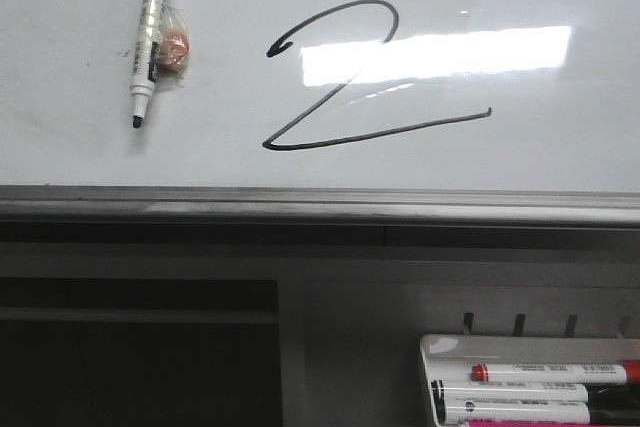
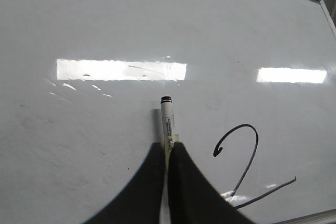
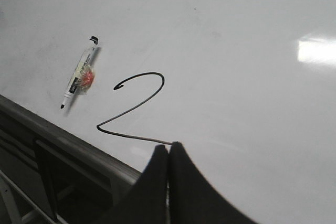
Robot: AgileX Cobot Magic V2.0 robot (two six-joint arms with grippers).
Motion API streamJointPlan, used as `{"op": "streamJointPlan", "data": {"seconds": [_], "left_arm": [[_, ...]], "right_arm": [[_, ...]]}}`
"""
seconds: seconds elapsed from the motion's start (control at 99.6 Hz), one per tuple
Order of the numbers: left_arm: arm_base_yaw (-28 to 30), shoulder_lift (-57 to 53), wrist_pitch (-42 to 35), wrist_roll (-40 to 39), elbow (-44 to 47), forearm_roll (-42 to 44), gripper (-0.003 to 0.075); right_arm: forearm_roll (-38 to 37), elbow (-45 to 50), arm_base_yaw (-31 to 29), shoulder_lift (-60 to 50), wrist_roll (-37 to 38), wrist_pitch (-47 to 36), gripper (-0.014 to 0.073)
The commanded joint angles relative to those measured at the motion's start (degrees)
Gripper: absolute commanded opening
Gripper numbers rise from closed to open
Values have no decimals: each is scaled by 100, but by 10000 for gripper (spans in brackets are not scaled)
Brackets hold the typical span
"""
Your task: Write number 2 on whiteboard
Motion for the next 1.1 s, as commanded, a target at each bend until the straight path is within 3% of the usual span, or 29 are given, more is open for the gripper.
{"op": "streamJointPlan", "data": {"seconds": [0.0, 0.492, 0.582, 0.703, 0.823, 0.954, 1.094], "left_arm": [[4, 42, -209, 12, -141, 58, -20], [4, 20, -361, 12, 121, 86, -20], [4, -2, -820, 23, 300, 476, -20], [4, -271, -867, -76, 483, 1529, -20], [239, -758, -831, -882, 782, 2832, -20], [1040, -1303, -474, -2273, 1199, 3615, -20], [1900, -1838, 727, -3824, 1469, 4324, -20]], "right_arm": [[-339, -132, -1, -89, 4, -259, -71], [-339, -132, -1, -89, 4, -259, -71], [-339, -132, -1, -89, 4, -259, -71], [-339, -132, -1, -89, 4, -259, -71], [-339, -132, -1, -89, 4, -259, -71], [-339, -132, -1, -89, 4, -259, -71], [-339, -132, -1, -89, 4, -259, -71]]}}
